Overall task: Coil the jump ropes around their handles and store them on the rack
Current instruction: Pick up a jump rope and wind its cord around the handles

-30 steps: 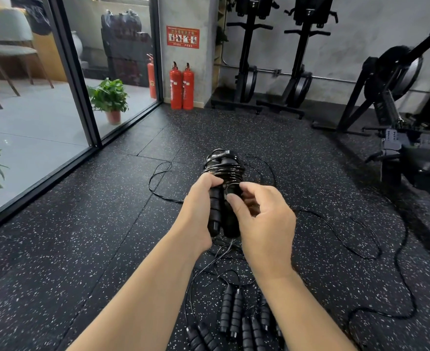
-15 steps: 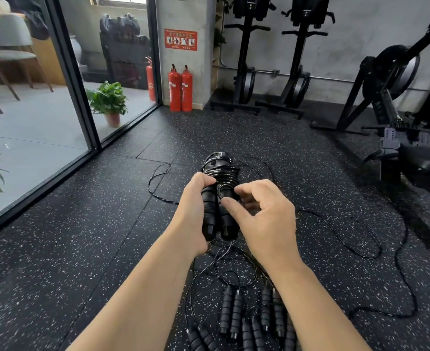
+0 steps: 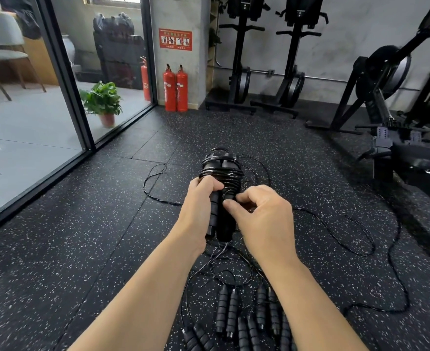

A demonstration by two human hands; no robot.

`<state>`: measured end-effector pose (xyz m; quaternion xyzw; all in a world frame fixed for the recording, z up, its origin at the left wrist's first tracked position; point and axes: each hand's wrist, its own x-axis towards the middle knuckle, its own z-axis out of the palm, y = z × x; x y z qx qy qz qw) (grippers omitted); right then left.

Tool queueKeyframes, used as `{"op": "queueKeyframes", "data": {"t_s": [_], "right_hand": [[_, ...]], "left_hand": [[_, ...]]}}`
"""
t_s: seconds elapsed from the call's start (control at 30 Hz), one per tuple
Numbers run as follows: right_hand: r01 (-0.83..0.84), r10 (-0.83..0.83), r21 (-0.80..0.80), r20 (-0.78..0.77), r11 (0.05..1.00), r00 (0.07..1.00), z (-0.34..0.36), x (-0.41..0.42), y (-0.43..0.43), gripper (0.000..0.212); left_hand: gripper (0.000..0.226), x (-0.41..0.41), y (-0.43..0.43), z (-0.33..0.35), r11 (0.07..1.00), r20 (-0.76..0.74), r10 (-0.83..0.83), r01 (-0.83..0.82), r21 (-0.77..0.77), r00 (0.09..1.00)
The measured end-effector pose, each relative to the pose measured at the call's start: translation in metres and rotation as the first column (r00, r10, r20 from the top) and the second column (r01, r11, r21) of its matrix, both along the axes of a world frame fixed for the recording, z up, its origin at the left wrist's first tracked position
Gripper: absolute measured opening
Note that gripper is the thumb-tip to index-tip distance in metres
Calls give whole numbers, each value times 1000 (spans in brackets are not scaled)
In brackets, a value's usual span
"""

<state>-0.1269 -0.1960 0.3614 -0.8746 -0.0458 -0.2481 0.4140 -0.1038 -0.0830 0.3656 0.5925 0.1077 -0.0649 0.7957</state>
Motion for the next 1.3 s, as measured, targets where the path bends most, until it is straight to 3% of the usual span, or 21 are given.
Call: {"op": "queueKeyframes", "data": {"t_s": [0.07, 0.2, 0.33, 0.43, 0.57, 0.67, 0.8, 0.9, 1.03, 1.13, 1.3], "right_hand": [[0, 0, -53, -5, 999, 1000, 1, -1, 0, 18], [18, -20, -85, -26, 996, 999, 0, -1, -1, 18], [41, -42, -121, -3, 992, 999, -1, -1, 0, 18], [48, -47, -128, 8, 991, 999, 0, 0, -1, 19], [64, -65, -68, -5, 996, 998, 2, 0, -5, 20], [72, -71, -37, 32, 997, 997, 3, -3, -6, 21], [52, -36, -149, 108, 987, 994, 1, -7, -7, 22], [-16, 27, -153, 65, 988, 997, 5, -3, -16, 24], [-227, 227, -18, 23, 974, 974, 15, 3, -30, 11], [-324, 322, -140, -37, 936, 946, 16, 3, -32, 21], [-343, 301, -395, -166, 853, 939, 16, 0, -26, 18]], "left_hand": [[50, 0, -1, -1, 1000, -11, -8, 8, -20, 1000], [24, 0, -1, -1, 999, 10, -8, 8, -50, 1000], [35, 2, -2, -1, 998, -6, -27, 27, -53, 1000], [57, 1, -4, -2, 999, -48, -27, 25, -33, 999], [38, -2, -6, 2, 991, -83, -70, 60, -118, 994], [46, 2, -7, 3, 995, -45, -75, 72, -67, 996], [41, 5, -4, 3, 994, -6, -106, 106, 26, 994], [25, 5, 4, 3, 987, 9, -155, 155, 37, 988], [24, 1, 14, 2, 969, -9, -246, 247, 26, 969], [22, -1, 17, -2, 949, -38, -307, 309, 65, 951], [23, -2, 19, -7, 932, -86, -316, 326, 160, 945]]}}
